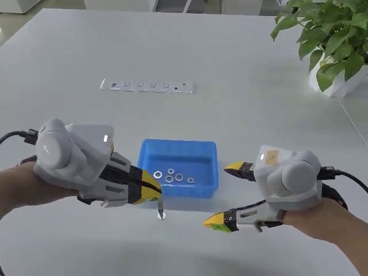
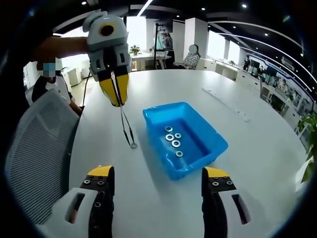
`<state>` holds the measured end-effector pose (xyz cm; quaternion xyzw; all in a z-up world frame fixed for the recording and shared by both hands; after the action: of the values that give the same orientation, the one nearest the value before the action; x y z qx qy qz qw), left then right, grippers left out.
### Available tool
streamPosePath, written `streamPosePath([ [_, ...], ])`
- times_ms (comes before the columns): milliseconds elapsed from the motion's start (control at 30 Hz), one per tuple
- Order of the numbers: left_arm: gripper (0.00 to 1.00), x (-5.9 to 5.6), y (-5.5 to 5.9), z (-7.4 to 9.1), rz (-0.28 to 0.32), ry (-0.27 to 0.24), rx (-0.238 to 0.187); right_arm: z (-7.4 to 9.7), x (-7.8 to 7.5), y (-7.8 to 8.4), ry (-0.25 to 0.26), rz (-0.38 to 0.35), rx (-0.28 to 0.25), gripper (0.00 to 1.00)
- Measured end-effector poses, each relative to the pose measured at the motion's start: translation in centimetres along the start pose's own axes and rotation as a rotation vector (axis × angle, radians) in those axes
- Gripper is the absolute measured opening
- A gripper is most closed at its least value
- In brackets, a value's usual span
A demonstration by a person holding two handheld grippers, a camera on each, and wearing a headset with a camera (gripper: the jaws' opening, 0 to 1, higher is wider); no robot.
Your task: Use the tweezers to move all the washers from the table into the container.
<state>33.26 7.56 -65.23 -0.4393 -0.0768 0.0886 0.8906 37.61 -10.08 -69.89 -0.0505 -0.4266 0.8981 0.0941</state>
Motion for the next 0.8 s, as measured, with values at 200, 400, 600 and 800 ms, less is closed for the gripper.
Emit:
streamPosePath([
  [200, 0.05, -0.09, 0.18, -0.13, -0.003, 0.004, 0.003, -0.06, 0.14, -0.01, -0.004, 0.000, 0.001, 0.72],
  [400, 0.05, -0.13, 0.28, -0.25, 0.004, 0.003, -0.008, -0.19, 0.19, 0.07, -0.011, 0.003, 0.007, 0.72],
  [600, 0.05, -0.10, 0.31, -0.25, 0.014, 0.010, -0.011, -0.39, 0.35, -0.06, -0.020, 0.013, 0.010, 0.72],
  [800, 0.05, -0.04, 0.32, -0.21, 0.011, 0.016, -0.007, -0.58, 0.45, -0.29, -0.027, 0.016, 0.007, 0.72],
])
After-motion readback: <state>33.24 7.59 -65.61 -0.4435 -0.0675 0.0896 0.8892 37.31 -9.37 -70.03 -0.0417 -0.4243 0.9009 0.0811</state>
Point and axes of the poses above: the centre of the closed fingertips' face, and the gripper's own axes: z roughly backward along the fingers, x roughly to its left, y roughly out of its underside, the point moved 7 cm from there along z, roughly backward along the fingers, and after that the axes turned 1 degree about -z, right-handed, at the moved point
